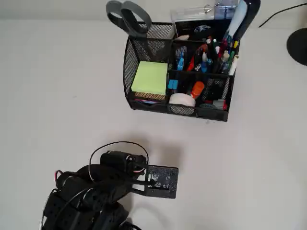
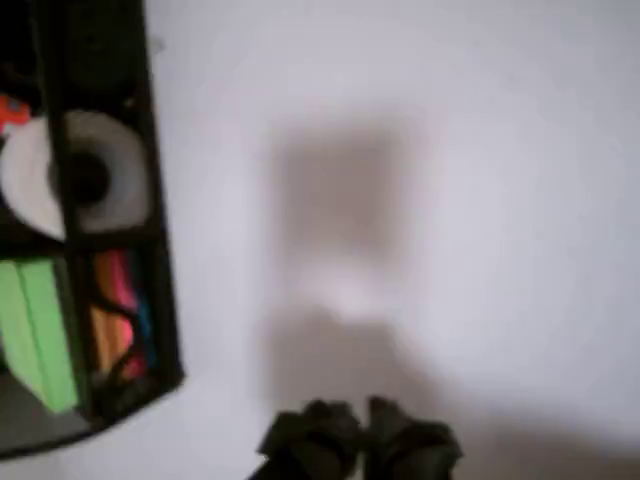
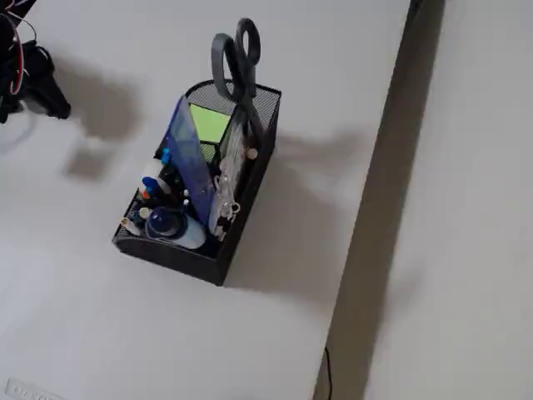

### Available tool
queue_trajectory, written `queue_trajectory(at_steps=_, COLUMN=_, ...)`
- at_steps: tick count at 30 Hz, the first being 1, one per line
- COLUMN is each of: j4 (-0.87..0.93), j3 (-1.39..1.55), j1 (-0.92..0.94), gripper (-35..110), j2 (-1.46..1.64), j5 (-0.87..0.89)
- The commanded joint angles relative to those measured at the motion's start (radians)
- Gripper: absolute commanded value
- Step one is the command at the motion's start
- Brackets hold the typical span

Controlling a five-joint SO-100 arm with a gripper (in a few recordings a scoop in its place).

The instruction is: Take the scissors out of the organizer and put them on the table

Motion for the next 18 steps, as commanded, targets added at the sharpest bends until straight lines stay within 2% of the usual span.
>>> queue_trajectory(at_steps=1, j4=0.002, j3=0.029, j1=0.011, gripper=2, j2=-0.002, j5=-0.005)
queue_trajectory(at_steps=10, j4=0.003, j3=0.029, j1=-0.026, gripper=3, j2=-0.002, j5=-0.037)
queue_trajectory(at_steps=18, j4=0.025, j3=0.034, j1=-0.249, gripper=3, j2=0.002, j5=-0.244)
